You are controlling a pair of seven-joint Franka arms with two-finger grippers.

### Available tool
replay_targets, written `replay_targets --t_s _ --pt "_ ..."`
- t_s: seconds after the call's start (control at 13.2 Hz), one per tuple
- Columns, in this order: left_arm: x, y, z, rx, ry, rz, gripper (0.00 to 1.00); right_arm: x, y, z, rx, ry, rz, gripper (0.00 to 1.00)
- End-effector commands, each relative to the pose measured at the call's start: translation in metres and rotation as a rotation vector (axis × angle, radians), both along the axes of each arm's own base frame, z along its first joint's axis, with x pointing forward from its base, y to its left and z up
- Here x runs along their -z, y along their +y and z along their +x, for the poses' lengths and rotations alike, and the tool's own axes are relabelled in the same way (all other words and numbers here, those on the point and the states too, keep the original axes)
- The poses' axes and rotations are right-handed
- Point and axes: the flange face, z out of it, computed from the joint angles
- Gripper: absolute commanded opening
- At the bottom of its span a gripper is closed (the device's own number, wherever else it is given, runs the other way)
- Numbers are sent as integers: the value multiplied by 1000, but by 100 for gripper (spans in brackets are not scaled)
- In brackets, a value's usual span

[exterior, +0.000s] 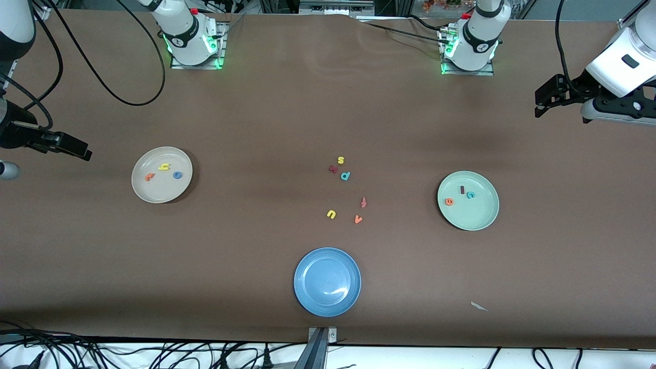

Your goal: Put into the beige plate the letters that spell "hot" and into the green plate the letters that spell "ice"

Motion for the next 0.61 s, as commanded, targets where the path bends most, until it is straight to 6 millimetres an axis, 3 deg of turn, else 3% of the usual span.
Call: replay_targets --t_s 0.0,0.23,0.53 --pt "8 0 2 -12 -8 -22 100 1 0 0 20 -7 46 100" --pt "20 11 0 -37 23 -40 100 2 -1 0 22 -6 55 100" --pt "22 10 2 -36 18 -35 100 2 -1 0 20 -6 55 100"
